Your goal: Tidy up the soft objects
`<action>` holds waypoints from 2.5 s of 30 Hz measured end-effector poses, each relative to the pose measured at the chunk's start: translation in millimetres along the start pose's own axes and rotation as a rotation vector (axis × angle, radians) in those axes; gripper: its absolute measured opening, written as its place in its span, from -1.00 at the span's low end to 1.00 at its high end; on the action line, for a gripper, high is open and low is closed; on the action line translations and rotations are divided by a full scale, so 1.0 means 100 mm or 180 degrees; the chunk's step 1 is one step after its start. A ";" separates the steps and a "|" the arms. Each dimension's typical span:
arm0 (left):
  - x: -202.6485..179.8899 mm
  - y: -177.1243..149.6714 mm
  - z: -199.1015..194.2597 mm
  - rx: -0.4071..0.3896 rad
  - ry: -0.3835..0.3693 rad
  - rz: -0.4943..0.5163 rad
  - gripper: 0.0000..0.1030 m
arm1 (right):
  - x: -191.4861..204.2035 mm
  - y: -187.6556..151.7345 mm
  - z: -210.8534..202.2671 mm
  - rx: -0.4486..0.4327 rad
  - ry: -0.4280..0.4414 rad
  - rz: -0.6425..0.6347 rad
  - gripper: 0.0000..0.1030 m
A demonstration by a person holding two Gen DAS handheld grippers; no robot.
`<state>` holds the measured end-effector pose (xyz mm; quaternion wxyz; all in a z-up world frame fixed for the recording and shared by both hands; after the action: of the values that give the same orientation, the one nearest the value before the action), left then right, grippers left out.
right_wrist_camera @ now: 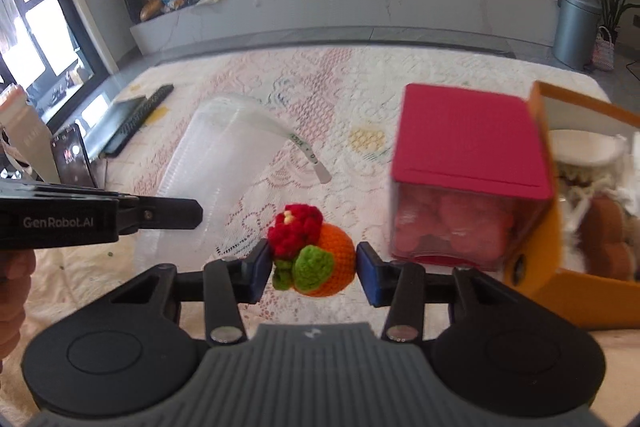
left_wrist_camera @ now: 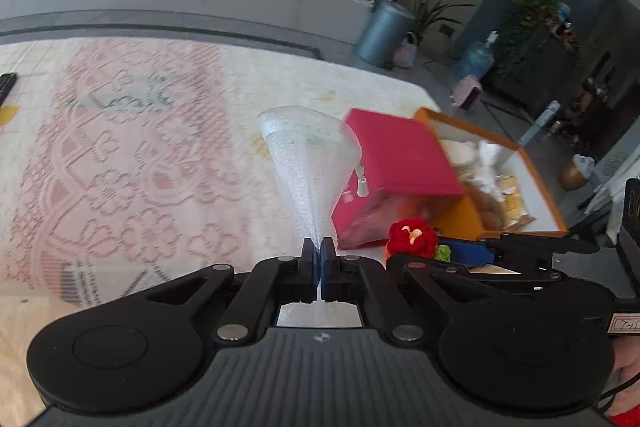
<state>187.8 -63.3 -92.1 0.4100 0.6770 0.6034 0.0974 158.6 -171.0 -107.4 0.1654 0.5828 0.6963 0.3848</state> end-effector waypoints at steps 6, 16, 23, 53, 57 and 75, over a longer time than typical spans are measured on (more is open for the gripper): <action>-0.59 0.16 0.00 -0.0040 -0.0223 0.0258 -0.98 | -0.45 0.22 -0.55 -0.0277 -0.0273 -0.0046 -0.12; -1.58 0.42 0.51 0.0059 -0.0718 0.0488 -0.98 | -1.62 0.32 -1.18 -0.0398 -0.0915 0.0078 -0.12; -2.15 0.56 1.14 0.0297 -0.0961 0.0469 -0.98 | -2.55 0.38 -1.17 -0.0230 -0.1139 0.0445 -0.12; -2.73 -0.19 2.58 0.1224 -0.1092 0.0459 -0.21 | -3.62 -0.24 -0.43 0.1223 -0.1287 0.0159 0.30; -2.71 -0.02 2.39 0.0978 -0.1001 0.0623 -0.18 | -3.56 -0.13 -0.60 0.1095 -0.1327 0.0210 0.30; -1.82 0.74 0.37 -0.0677 0.0104 0.1129 -0.18 | -2.32 0.62 -1.44 0.0128 -0.1275 0.0242 0.46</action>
<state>219.6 -238.2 0.5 0.4457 0.7239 0.4677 0.2422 164.4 -436.5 -19.1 0.2744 0.6767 0.6345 0.2532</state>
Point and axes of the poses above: each gripper's, at about its wrist camera, not at the fingertips, and z roughly the way its jaws point, x to its left, y to its top, the point moved 10 cm from there along z, roughly the way its jaws point, and after that the axes turned 7 degrees about -x, right-handed, at the moved point
